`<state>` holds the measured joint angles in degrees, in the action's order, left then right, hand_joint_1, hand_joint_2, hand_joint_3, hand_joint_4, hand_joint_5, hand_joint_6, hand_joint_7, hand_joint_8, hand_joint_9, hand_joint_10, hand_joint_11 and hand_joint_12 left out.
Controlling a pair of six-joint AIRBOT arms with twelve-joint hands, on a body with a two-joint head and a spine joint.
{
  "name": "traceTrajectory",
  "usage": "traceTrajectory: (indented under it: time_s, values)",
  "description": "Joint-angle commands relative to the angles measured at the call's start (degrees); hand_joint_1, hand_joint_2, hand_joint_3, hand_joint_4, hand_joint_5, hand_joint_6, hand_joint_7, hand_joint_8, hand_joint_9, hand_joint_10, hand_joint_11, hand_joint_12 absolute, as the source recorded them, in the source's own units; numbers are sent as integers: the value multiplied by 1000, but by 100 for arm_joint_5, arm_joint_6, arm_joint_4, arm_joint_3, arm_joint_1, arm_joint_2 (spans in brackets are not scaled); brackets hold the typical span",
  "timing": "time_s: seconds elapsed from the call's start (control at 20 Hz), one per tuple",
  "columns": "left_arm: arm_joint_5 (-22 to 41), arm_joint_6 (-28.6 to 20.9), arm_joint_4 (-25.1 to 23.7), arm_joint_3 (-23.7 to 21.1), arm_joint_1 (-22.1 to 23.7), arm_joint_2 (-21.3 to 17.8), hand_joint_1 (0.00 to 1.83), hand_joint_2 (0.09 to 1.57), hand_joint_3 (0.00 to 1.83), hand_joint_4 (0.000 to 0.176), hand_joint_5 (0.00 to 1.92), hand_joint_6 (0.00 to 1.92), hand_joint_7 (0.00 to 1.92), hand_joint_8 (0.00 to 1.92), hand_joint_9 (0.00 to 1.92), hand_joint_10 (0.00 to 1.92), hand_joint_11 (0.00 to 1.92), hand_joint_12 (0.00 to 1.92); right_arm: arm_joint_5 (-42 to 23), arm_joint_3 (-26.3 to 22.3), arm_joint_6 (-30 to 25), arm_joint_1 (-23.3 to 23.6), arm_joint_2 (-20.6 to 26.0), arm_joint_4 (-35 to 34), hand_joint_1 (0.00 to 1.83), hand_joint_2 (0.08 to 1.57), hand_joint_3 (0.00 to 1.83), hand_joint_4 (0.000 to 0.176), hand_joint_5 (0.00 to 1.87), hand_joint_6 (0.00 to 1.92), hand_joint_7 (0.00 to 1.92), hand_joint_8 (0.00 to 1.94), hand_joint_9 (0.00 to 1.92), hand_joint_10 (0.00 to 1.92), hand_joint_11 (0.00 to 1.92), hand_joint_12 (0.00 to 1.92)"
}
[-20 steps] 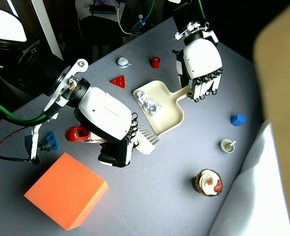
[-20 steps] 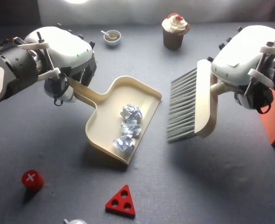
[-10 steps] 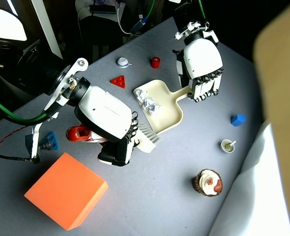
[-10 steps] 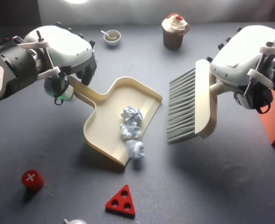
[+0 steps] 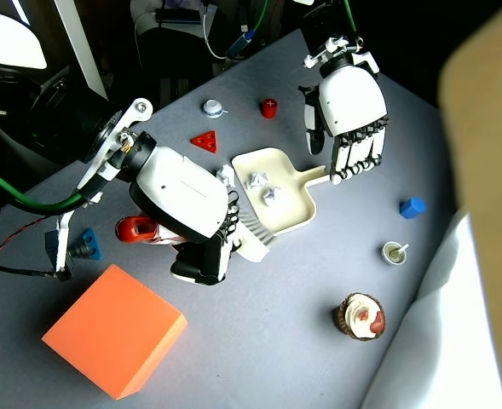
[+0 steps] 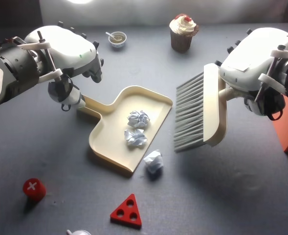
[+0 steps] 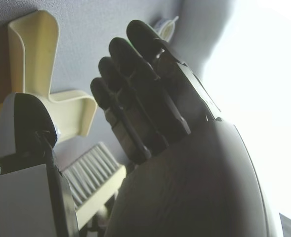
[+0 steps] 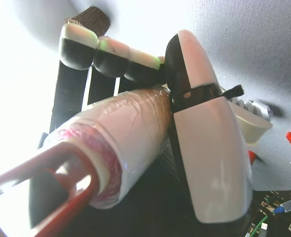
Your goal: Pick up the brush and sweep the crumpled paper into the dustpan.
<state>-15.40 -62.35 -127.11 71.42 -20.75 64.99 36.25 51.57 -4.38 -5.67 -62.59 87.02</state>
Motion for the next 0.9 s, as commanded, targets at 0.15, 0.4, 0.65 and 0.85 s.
traceTrajectory:
  time_s: [0.15,0.4,0.65,0.85]
  values:
    - [-435,36,-175,31,75,-64,1119,1003,0,0,849,0,862,0,825,0,647,380,146,-17,-155,38,73,369,1173,1320,0,0,758,1921,984,1941,1016,1921,1021,1921]
    - [-433,36,-179,31,78,-64,1123,995,0,0,864,6,880,5,847,7,676,392,40,-21,-423,-50,73,370,1123,1343,3,13,709,1921,950,1941,986,1921,1001,1921]
    - [-431,35,-180,14,68,-68,1115,1010,4,0,839,0,855,0,815,0,629,377,-42,-3,-963,-164,73,711,1100,1294,0,12,717,1921,878,1941,910,1921,937,1921]
    - [-431,35,-168,28,91,-68,1108,1015,4,0,836,0,851,0,819,1,622,390,-53,83,-1055,-244,71,908,1034,1207,0,51,752,1921,827,1941,837,1921,854,1921]
